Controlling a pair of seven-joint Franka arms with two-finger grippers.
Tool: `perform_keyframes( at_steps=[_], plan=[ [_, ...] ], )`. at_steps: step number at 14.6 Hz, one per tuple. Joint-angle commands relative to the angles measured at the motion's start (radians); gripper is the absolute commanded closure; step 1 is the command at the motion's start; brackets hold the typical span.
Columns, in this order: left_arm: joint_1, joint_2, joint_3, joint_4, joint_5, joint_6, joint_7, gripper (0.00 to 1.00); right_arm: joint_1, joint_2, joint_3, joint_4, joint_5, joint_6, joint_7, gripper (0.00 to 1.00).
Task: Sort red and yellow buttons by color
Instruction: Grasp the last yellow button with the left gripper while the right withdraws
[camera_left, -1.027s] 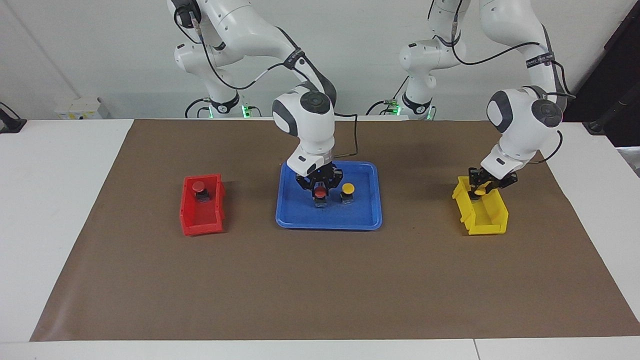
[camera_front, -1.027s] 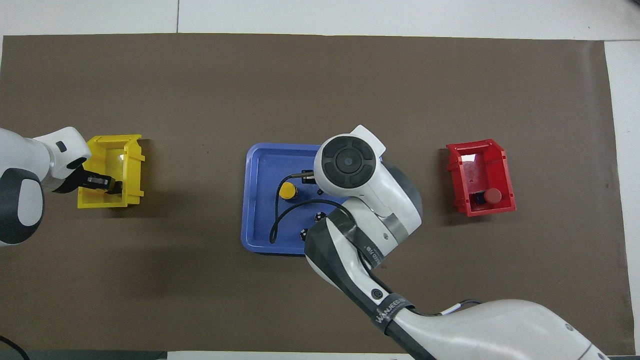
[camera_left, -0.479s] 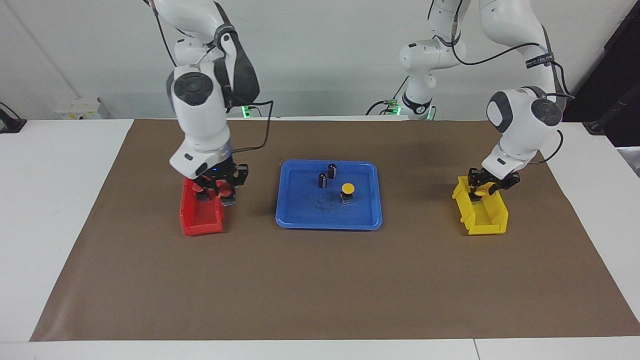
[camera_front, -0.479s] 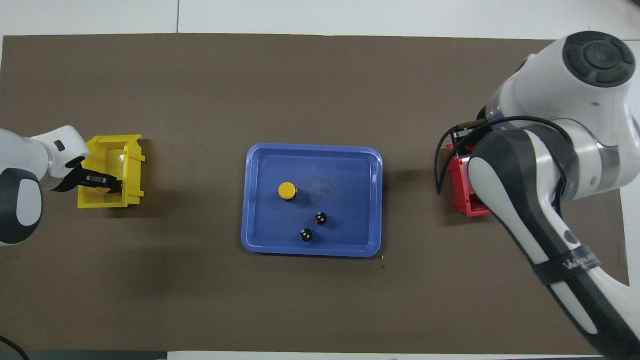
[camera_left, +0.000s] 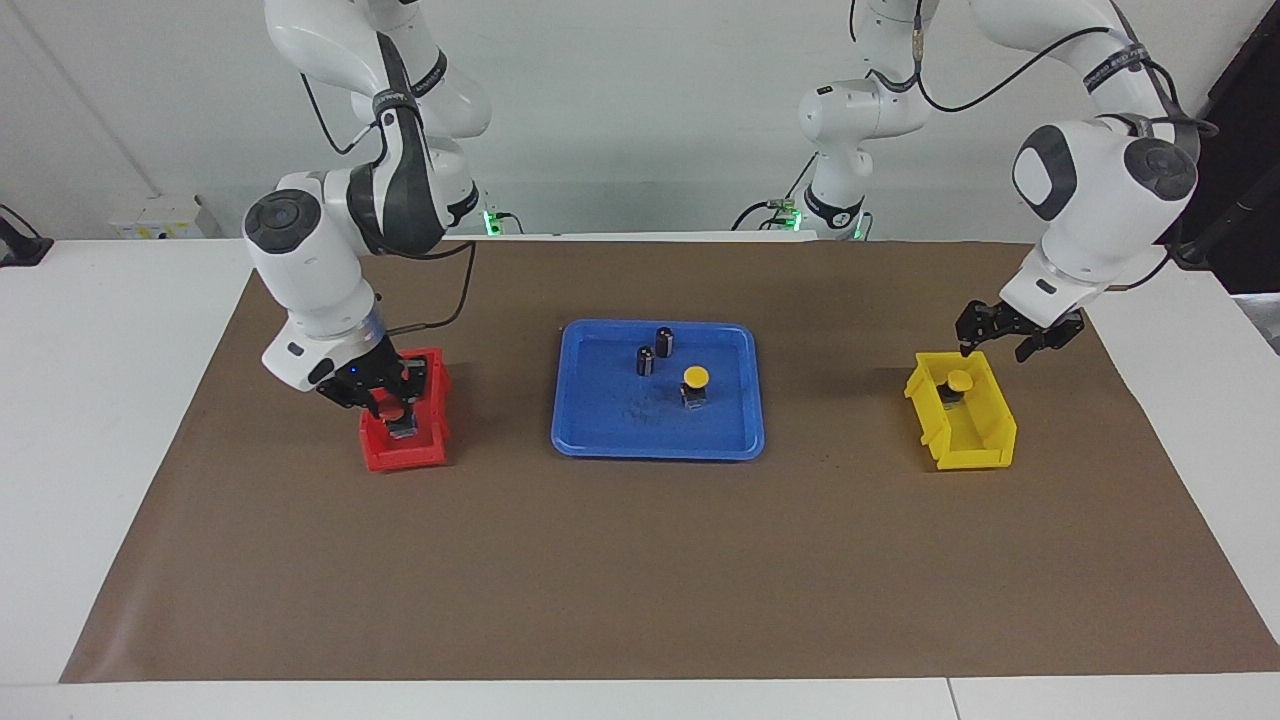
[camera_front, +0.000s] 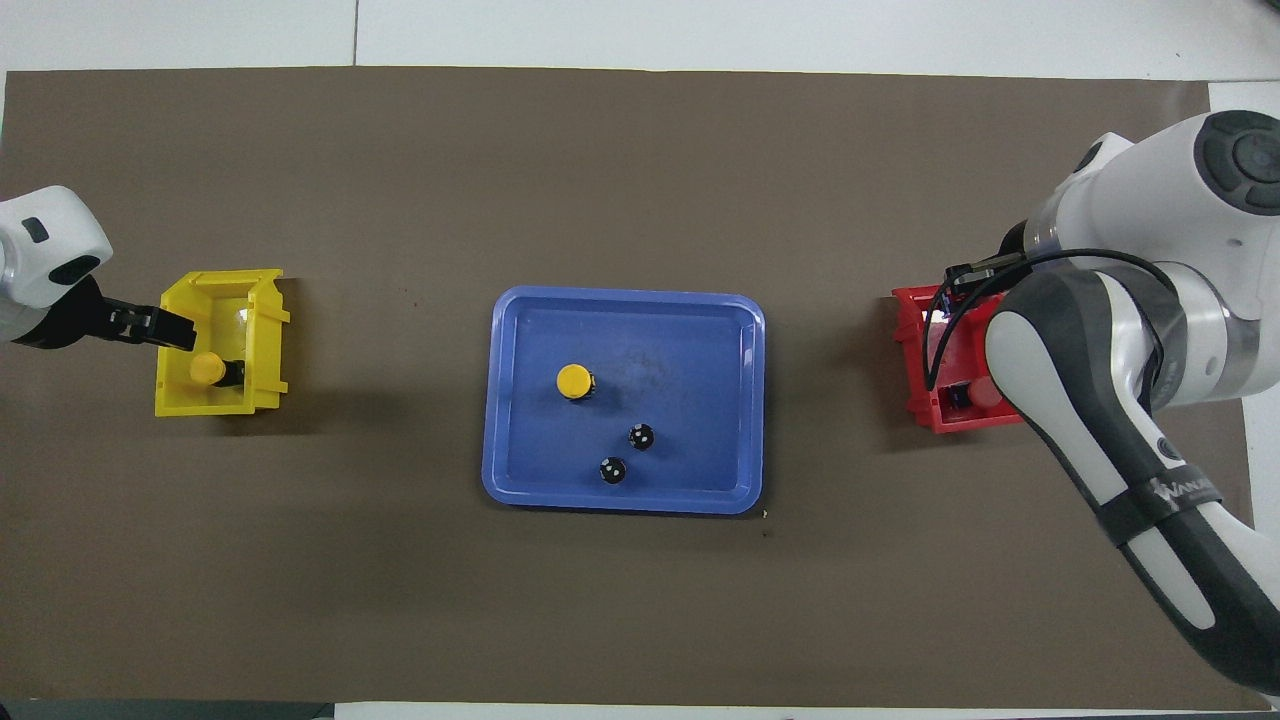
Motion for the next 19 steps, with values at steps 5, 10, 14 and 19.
perform_keyframes(
  at_steps=[5,10,14,19],
  plan=[
    [-0.430,0.068,-0.009,0.022,-0.044,0.162,-0.512,0.00,-0.045,-0.080,0.014,-0.203,0.022,0.159,-0.028,0.61],
    [-0.594,0.226,-0.008,0.043,-0.033,0.306,-0.714,0.00,-0.053,-0.054,0.014,-0.228,0.022,0.214,-0.028,0.60],
    [-0.601,0.234,-0.009,-0.018,-0.033,0.380,-0.728,0.04,-0.056,-0.035,0.014,-0.226,0.022,0.224,-0.028,0.27],
    [-0.630,0.234,-0.009,-0.060,-0.033,0.391,-0.754,0.19,-0.052,-0.038,0.015,0.014,0.022,-0.101,-0.026,0.12]
  ],
)
